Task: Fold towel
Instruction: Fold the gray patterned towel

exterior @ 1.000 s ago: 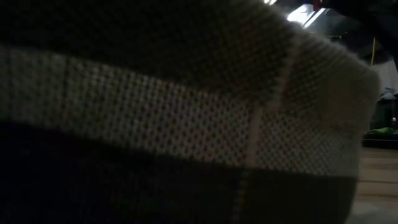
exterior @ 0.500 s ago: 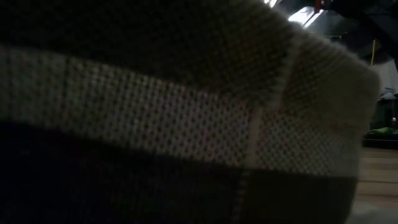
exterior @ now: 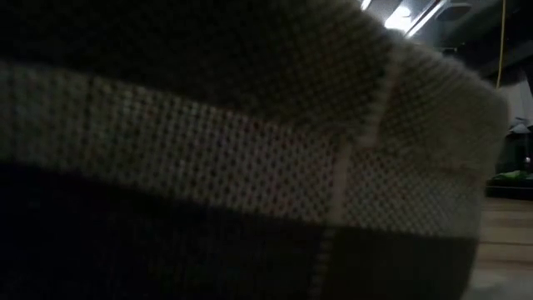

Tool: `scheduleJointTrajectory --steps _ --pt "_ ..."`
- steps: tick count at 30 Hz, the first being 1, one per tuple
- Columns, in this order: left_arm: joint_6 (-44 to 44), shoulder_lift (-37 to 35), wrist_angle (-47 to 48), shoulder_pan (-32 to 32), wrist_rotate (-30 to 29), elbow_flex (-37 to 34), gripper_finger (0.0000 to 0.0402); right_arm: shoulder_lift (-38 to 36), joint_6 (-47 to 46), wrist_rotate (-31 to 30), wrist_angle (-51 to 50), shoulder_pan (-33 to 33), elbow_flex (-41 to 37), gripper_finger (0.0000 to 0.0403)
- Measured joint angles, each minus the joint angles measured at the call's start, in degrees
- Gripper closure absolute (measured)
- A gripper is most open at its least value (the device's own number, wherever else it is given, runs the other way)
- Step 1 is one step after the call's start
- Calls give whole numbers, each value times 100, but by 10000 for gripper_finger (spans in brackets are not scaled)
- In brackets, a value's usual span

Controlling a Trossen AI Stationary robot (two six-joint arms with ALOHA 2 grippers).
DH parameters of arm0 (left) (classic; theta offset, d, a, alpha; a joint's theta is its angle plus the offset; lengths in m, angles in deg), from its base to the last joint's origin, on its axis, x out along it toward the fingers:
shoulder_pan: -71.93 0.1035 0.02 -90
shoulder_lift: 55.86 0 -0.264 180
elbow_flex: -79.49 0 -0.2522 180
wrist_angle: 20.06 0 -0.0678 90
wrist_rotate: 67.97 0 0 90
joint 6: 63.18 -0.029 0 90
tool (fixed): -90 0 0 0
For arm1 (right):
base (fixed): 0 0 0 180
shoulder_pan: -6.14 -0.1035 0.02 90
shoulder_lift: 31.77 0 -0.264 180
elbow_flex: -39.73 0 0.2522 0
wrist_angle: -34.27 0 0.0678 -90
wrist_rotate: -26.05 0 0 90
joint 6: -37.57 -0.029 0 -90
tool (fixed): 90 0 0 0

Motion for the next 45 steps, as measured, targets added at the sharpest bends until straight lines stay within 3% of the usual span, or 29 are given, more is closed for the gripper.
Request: scheduleJointTrajectory --steps 7,14,24,33,42,45 --pt "-815 262 6 17 -768 0 271 2 -519 -176 -231 -1021 0 295" --pt "-479 539 1 405 -1000 -1 214 39 -1510 -921 -804 -1778 -15 295" --pt "-428 630 -32 755 -967 -2 209 124 -2600 -1758 -958 -2700 -22 295" --pt "-404 630 -43 719 -743 -2 210 546 -3257 -1797 -1155 -3056 -22 295" --pt "-402 627 -41 706 -552 -2 208 761 -3176 -1831 -970 -2999 -146 295" --pt "-403 627 -40 705 -521 -2 208 763 -3171 -1557 -677 -2989 -427 295"
